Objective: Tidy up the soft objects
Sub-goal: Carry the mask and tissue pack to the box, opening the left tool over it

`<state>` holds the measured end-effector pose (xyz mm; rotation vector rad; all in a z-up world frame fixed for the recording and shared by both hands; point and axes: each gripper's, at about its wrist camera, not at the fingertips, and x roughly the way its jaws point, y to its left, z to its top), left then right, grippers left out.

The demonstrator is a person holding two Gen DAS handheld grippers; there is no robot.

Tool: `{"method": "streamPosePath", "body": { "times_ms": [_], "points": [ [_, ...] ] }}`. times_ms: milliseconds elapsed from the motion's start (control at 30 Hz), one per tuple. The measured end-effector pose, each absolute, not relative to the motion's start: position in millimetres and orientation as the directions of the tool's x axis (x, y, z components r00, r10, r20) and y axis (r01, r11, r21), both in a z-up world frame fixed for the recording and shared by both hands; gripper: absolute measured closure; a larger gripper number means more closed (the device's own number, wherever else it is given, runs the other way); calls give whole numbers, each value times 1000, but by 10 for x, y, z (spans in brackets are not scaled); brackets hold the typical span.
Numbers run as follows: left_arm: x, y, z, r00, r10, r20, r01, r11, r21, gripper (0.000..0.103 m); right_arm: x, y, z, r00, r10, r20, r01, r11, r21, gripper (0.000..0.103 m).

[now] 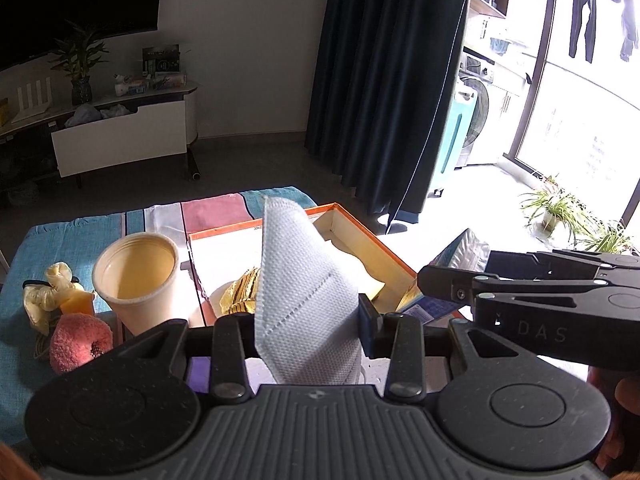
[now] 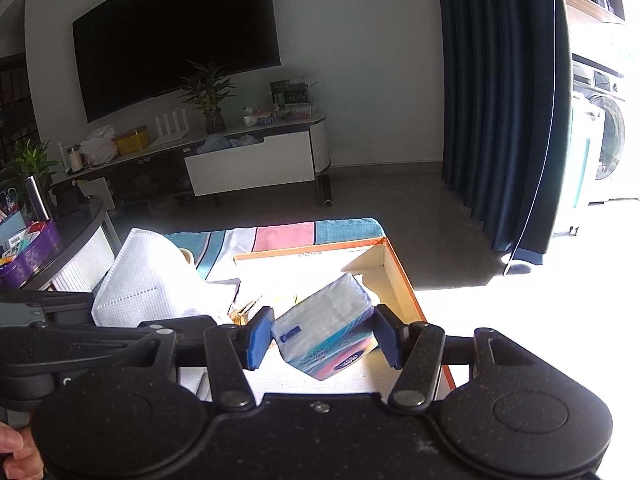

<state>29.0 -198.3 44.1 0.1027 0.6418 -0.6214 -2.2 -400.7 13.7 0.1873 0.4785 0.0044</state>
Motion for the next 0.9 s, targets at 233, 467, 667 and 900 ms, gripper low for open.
{"method": "streamPosePath", "body": {
  "times_ms": [233,467,667,900],
  "points": [
    [345,-2084,382,609,-513,-606,576,810,-107,64,89,-4090,100,882,39,-469,54,982,182,37],
    [389,-2157,347,596,-513,-618,576,809,-116,64,199,-4148,55,875,35,-483,62,981,185,37],
    [429,-2196,298,586,-503,-635,569,814,-121,64,296,-4159,60,873,37,-486,59,982,180,37],
    [462,-2268,262,565,-502,-654,575,809,-125,64,460,-4191,44,868,47,-495,51,982,183,37]
  ]
}}
